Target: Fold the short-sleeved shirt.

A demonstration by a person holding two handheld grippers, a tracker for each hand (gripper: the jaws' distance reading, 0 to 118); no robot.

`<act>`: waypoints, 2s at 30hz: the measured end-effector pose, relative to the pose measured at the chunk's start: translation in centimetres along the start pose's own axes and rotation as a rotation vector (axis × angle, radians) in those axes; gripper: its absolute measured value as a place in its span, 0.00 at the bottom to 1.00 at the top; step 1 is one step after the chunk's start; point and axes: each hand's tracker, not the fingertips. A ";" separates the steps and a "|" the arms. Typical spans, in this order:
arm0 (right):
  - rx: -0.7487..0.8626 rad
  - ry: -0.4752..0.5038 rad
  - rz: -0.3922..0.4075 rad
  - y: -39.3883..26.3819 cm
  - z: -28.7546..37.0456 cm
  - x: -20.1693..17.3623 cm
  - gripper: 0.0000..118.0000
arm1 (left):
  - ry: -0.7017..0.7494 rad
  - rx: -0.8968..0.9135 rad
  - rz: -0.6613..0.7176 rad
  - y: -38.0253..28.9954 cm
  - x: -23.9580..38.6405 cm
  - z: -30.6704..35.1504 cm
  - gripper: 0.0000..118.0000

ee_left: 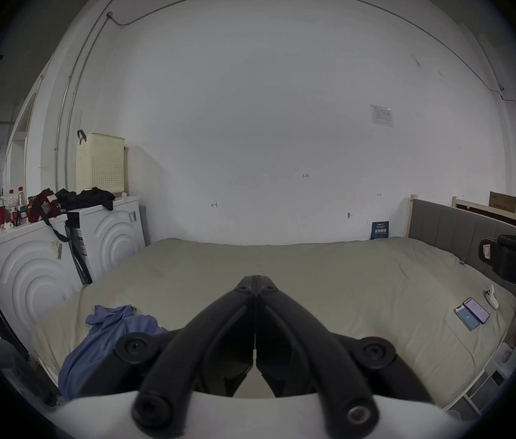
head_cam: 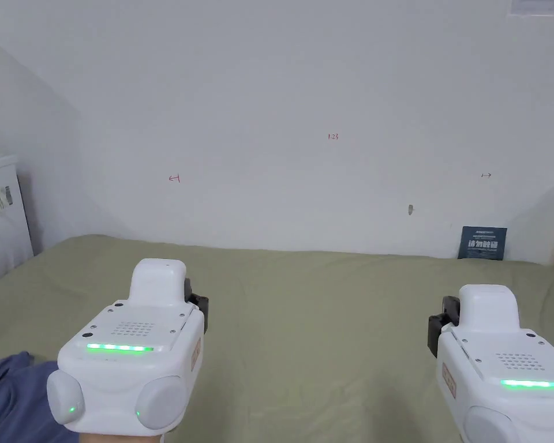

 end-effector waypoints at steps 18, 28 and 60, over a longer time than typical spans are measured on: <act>-0.009 0.478 -0.001 0.1 -2.8 -20.1 0.01 | 0.450 -0.078 0.068 -1.7 -18.8 8.9 0.00; -0.026 0.552 -0.003 -0.5 -3.1 -24.0 0.01 | 0.540 -0.106 0.126 -3.2 -22.9 10.9 0.00; -0.293 0.570 0.043 -11.4 -7.7 -23.7 0.01 | 0.257 -0.788 0.191 -20.0 -26.5 -14.3 0.94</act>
